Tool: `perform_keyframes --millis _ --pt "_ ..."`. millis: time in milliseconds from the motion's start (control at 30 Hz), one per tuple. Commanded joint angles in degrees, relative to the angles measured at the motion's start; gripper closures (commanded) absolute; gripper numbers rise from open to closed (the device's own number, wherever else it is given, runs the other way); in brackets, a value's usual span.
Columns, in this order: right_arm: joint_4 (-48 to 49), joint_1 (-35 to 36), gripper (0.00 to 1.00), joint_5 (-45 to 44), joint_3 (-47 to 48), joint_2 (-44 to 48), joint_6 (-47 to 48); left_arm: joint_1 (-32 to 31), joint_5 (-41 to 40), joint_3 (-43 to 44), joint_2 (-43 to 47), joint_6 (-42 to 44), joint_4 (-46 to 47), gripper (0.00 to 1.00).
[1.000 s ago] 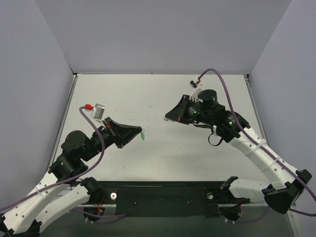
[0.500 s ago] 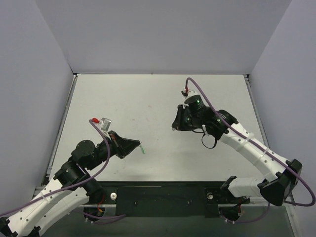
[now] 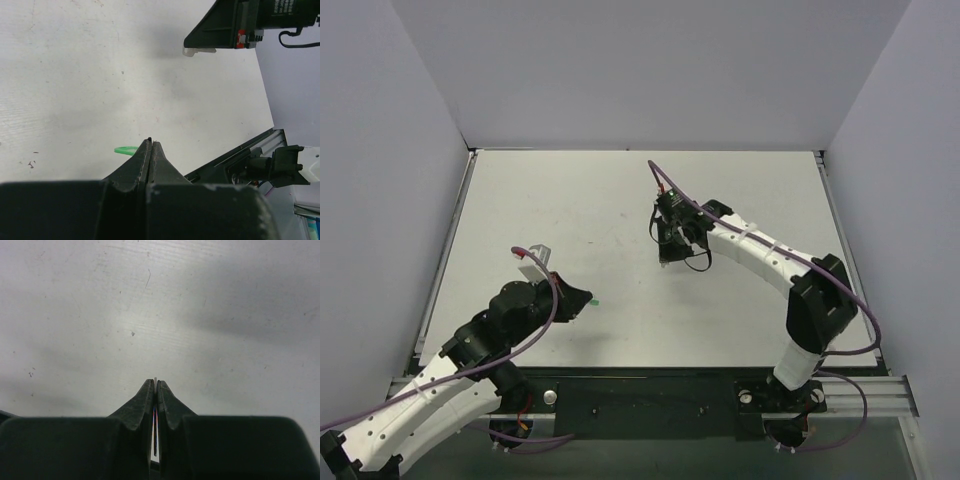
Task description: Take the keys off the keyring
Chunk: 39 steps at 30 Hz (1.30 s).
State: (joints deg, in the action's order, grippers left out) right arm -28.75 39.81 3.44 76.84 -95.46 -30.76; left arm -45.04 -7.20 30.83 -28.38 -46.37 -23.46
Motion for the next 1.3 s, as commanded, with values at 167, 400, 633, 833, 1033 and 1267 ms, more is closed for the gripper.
perform_keyframes --millis 167,400,633,833,1033,1267 --pt "-1.48 -4.39 1.00 2.18 14.55 -14.38 2.81 -0.32 -1.85 -0.51 -1.50 -0.91 1.23 1.00" --pt "0.80 -9.22 1.00 1.84 29.14 -26.34 -3.50 -0.40 -1.24 -2.35 -1.76 -2.41 4.21 1.00" --pt "2.56 -11.86 1.00 1.30 42.69 -35.84 -7.64 -0.49 -1.15 -2.70 -3.26 -2.15 5.18 1.00" --pt "4.66 -12.48 1.00 3.06 46.38 -40.06 -10.28 -0.67 -1.06 -4.02 -3.17 -2.67 6.50 1.00" --pt "5.90 -12.57 0.69 3.50 46.03 -40.77 -11.07 -0.67 -1.06 -3.85 -3.44 -2.32 6.76 1.00" --pt "8.10 -14.06 0.14 6.84 43.84 -37.09 -9.49 -0.67 -0.97 -2.88 -4.66 -2.06 6.76 1.00"
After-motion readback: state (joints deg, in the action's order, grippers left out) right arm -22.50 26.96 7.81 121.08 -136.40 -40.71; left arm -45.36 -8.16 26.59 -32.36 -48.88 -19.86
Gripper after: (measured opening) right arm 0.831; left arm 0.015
